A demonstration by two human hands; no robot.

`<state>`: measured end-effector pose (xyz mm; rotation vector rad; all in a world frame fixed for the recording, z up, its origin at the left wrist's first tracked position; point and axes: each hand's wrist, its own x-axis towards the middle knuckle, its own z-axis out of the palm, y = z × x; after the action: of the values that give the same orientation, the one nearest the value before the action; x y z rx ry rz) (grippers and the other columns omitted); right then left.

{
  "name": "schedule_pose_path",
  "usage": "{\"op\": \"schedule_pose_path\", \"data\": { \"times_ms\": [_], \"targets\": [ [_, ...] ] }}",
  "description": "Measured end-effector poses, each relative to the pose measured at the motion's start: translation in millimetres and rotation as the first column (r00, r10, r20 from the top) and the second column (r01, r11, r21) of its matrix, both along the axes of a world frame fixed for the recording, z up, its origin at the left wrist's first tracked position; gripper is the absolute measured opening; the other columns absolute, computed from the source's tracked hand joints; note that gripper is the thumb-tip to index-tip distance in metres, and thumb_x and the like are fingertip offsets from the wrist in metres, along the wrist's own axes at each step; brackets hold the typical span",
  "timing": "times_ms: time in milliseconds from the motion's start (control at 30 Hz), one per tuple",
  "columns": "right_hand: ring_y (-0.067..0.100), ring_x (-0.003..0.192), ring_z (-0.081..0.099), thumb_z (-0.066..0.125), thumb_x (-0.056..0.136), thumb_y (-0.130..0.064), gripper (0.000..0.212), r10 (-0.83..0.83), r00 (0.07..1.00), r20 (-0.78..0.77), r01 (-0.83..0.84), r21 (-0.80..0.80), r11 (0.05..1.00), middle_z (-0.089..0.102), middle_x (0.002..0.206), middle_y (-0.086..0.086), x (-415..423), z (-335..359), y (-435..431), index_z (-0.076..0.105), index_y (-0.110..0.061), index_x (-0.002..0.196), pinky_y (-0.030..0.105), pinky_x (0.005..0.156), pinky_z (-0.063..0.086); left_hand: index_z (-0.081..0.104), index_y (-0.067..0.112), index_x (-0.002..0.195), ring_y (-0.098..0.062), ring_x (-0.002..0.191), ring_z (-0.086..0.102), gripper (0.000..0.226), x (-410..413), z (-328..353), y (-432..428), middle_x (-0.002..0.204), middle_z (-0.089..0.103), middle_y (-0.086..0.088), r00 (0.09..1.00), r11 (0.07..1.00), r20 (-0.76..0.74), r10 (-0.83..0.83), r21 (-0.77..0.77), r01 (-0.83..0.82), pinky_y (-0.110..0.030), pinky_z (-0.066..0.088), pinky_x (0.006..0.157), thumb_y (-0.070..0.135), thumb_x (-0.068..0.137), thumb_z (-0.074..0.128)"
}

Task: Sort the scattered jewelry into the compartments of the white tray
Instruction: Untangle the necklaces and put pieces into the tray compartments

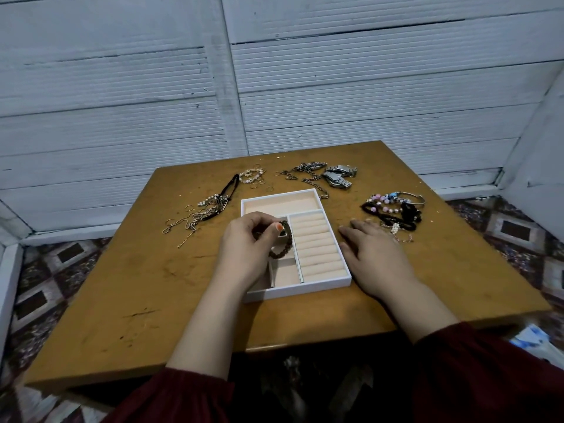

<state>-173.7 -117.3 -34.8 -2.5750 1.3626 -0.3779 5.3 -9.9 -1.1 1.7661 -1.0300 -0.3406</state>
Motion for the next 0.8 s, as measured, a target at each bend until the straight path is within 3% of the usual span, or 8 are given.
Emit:
{"op": "schedule_pose_path", "data": {
  "times_ms": [133,233,367,467,600,733,800],
  "targets": [
    [0.021,0.143,0.024,0.038,0.098,-0.043,0.045,-0.002,1.000,-0.007,0.002,0.002,1.000,0.034,0.153,0.000,1,0,0,0.044,-0.028,0.141,0.037,0.117,0.017,0.065,0.020,0.082,-0.013,0.061,0.061,0.012,0,5,-6,0.069,0.067,0.000,1.000,0.999,0.009,0.011,0.045,-0.011,-0.031,0.052,0.066,0.013,0.091,0.060],
    [0.022,0.143,0.024,0.038,0.098,-0.042,0.045,-0.004,1.000,0.002,0.004,0.003,1.000,0.035,0.152,0.000,1,-1,-1,0.045,-0.027,0.140,0.037,0.117,0.018,0.062,0.017,0.083,-0.009,0.054,0.061,0.016,-2,6,-8,0.067,0.066,-0.002,0.997,0.999,-0.073,0.004,0.054,0.000,-0.030,0.055,0.064,0.007,0.093,0.056],
    [0.022,0.143,0.023,0.038,0.098,-0.041,0.044,-0.008,1.000,-0.001,0.008,0.003,1.000,0.035,0.152,0.000,1,-1,0,0.044,-0.028,0.140,0.038,0.117,0.017,0.060,0.019,0.078,-0.015,0.063,0.065,0.024,1,4,-11,0.071,0.066,-0.005,0.996,0.997,-0.092,-0.006,0.076,0.013,-0.033,0.057,0.071,-0.001,0.090,0.056],
    [0.022,0.143,0.024,0.038,0.098,-0.041,0.044,-0.007,1.000,-0.002,0.007,-0.002,1.000,0.036,0.152,0.000,2,-1,0,0.044,-0.027,0.140,0.038,0.117,0.018,0.060,0.026,0.074,-0.016,0.070,0.067,0.029,5,1,-15,0.072,0.066,-0.001,1.000,0.991,-0.010,-0.011,0.134,0.012,-0.034,0.056,0.074,-0.001,0.085,0.063],
    [0.021,0.142,0.025,0.037,0.098,-0.041,0.044,-0.005,1.000,-0.007,0.005,-0.005,1.000,0.036,0.151,0.000,1,-1,0,0.044,-0.027,0.140,0.037,0.116,0.018,0.063,0.027,0.072,-0.016,0.071,0.063,0.023,3,0,-15,0.072,0.066,0.007,0.990,0.982,0.140,-0.032,0.189,0.005,-0.026,0.049,0.067,0.008,0.081,0.071],
    [0.022,0.143,0.024,0.036,0.099,-0.041,0.044,-0.005,1.000,-0.012,0.005,-0.006,1.000,0.035,0.152,-0.001,1,-1,0,0.044,-0.027,0.140,0.037,0.117,0.017,0.068,0.028,0.076,-0.020,0.079,0.062,0.014,1,-2,-14,0.078,0.068,0.004,0.955,0.977,0.294,-0.034,0.212,-0.030,-0.032,0.051,0.073,0.015,0.078,0.072],
    [0.022,0.143,0.024,0.036,0.099,-0.041,0.045,-0.003,1.000,-0.013,0.003,-0.008,1.000,0.035,0.152,-0.001,1,0,0,0.044,-0.027,0.140,0.037,0.116,0.017,0.065,0.032,0.073,-0.023,0.086,0.062,0.015,2,-3,-13,0.073,0.066,0.011,0.942,0.970,0.333,-0.050,0.240,-0.033,-0.037,0.052,0.078,0.020,0.077,0.072]
  ]
}}
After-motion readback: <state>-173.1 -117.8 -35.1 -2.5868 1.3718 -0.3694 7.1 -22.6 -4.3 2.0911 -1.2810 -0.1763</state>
